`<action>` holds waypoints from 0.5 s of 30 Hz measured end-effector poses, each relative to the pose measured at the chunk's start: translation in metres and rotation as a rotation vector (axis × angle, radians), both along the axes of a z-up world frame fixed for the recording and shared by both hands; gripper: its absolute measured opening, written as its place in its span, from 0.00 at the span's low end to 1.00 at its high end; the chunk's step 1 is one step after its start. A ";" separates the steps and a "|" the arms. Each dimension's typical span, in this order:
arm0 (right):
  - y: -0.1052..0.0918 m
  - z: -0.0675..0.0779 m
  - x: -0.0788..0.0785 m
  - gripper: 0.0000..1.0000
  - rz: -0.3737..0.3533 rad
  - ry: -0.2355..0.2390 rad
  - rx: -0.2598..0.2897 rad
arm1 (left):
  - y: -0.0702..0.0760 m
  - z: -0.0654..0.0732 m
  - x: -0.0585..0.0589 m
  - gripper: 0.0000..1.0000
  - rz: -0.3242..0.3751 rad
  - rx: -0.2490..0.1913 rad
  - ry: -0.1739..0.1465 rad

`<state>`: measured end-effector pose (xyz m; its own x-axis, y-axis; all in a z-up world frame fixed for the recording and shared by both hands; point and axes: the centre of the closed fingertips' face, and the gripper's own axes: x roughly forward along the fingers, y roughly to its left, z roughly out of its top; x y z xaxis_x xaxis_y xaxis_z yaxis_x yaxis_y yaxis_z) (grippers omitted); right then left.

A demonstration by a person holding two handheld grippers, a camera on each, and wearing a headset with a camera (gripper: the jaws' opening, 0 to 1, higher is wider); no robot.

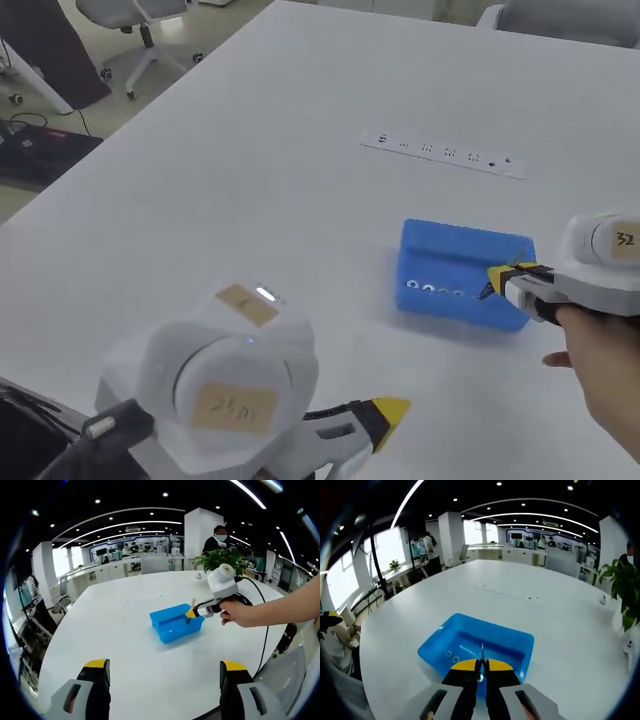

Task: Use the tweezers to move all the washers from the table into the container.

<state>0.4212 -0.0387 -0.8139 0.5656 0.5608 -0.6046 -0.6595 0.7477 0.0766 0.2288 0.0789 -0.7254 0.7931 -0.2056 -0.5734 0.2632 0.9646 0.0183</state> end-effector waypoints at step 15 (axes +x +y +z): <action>0.003 0.002 0.000 0.02 0.013 0.001 0.005 | 0.002 -0.001 0.000 0.93 0.009 -0.006 0.000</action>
<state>0.4210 -0.0357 -0.8117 0.5575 0.5711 -0.6025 -0.6695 0.7384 0.0804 0.2285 0.0807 -0.7261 0.7946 -0.2020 -0.5725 0.2549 0.9669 0.0126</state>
